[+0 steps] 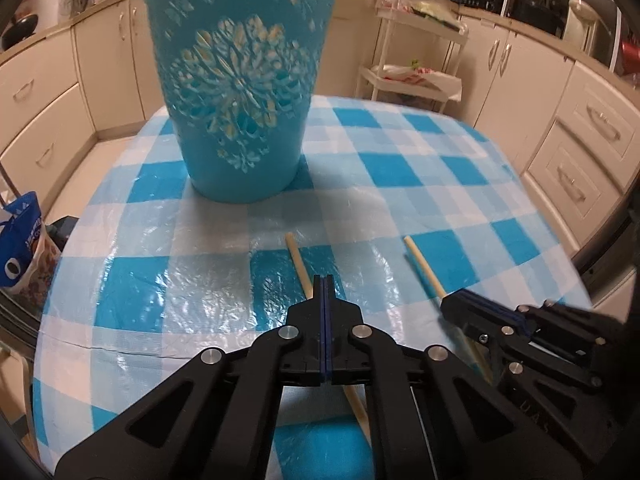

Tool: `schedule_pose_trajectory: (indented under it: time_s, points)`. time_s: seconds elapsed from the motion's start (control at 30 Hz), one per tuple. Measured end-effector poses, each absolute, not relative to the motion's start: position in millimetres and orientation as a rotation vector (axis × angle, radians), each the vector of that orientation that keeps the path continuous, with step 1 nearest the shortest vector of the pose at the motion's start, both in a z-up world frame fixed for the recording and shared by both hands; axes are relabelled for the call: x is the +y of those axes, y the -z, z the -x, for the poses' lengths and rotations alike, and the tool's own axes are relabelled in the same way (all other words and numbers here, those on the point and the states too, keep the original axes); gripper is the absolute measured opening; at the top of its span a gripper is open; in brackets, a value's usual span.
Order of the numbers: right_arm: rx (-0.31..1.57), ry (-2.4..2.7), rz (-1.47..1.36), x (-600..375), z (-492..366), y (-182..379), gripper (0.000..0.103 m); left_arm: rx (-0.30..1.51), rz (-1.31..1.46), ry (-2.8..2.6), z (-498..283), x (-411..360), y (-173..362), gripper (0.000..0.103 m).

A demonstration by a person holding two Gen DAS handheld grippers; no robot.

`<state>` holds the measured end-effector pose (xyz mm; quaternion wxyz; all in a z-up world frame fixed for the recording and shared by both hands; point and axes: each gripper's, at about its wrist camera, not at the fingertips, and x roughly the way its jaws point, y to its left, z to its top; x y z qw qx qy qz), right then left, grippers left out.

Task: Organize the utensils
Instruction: 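Carry the chopstick into the basket with the right tool while the left tool holds its chopstick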

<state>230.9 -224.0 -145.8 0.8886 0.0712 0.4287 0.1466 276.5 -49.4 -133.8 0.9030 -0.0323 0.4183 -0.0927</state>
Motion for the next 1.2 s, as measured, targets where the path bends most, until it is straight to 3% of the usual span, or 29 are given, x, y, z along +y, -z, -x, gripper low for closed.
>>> schedule_pose_trajectory:
  time_s: [0.33, 0.53, 0.67, 0.87, 1.13, 1.2]
  points:
    - [0.611, -0.43, -0.361, -231, -240, 53, 0.006, 0.69, 0.22, 0.233, -265, 9, 46, 0.0]
    - [0.442, -0.507, -0.396, -208, -280, -16, 0.006, 0.537, 0.249, 0.215, -278, 37, -22, 0.0]
    - [0.341, -0.517, -0.421, -187, -315, -48, 0.006, 0.524, 0.273, 0.203, -285, 47, -37, 0.0]
    - [0.242, -0.452, -0.429, -153, -366, -56, 0.006, 0.653, 0.286, 0.219, -288, 43, 4, 0.001]
    - [0.359, -0.439, -0.342, -141, -392, -3, 0.006, 0.864, 0.265, 0.226, -289, 15, 90, 0.006]
    - [0.382, -0.469, -0.314, -145, -386, 4, 0.012, 0.896, 0.26, 0.223, -291, 7, 102, 0.008]
